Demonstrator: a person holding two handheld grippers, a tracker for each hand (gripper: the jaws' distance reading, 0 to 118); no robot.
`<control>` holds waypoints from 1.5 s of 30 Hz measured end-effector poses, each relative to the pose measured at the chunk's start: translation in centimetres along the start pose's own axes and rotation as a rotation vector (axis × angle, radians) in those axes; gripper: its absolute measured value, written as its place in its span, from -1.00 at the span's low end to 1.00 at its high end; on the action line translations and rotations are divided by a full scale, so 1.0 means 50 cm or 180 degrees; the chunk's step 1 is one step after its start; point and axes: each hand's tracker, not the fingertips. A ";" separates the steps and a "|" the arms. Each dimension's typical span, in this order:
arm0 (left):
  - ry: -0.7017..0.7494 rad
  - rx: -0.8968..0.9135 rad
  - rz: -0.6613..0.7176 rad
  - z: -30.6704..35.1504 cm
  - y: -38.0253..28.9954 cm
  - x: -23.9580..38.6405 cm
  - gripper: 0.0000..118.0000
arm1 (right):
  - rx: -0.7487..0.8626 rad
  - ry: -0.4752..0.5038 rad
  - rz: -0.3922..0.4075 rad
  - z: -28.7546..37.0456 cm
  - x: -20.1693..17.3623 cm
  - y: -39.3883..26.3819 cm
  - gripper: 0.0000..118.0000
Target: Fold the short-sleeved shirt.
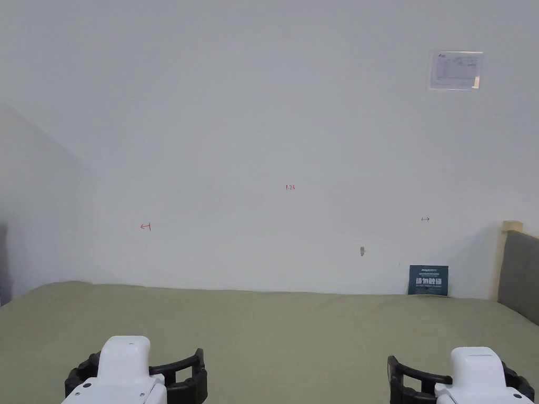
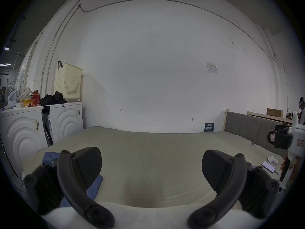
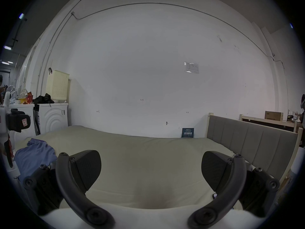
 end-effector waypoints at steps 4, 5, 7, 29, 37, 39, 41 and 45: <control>0.0002 -0.0001 0.0006 0.000 0.000 -0.001 1.00 | -0.0014 -0.0010 0.0002 -0.001 0.001 -0.001 1.00; 0.0004 -0.0002 0.0005 0.000 0.000 -0.002 1.00 | -0.0017 -0.0011 0.0002 -0.001 0.000 -0.001 1.00; 0.0011 -0.0008 0.0002 0.000 0.000 -0.003 1.00 | -0.0022 -0.0008 -0.0004 -0.002 0.001 -0.002 1.00; -0.0012 0.0056 0.0149 0.001 0.002 -0.014 1.00 | -0.0041 -0.0031 -0.0063 -0.004 0.005 0.000 1.00; -0.0038 0.0090 0.0174 0.004 0.008 -0.014 1.00 | -0.0055 -0.0019 -0.0047 -0.007 0.006 0.001 1.00; -0.0024 0.0087 0.0151 0.004 0.008 -0.012 1.00 | -0.0059 -0.0009 -0.0040 -0.007 0.006 0.001 1.00; -0.0021 0.0088 0.0127 0.002 0.007 -0.012 1.00 | -0.0067 -0.0004 -0.0033 -0.007 0.004 0.002 1.00; -0.0025 0.0085 0.0100 0.002 0.005 -0.009 1.00 | -0.0063 -0.0001 -0.0018 -0.007 0.002 0.001 1.00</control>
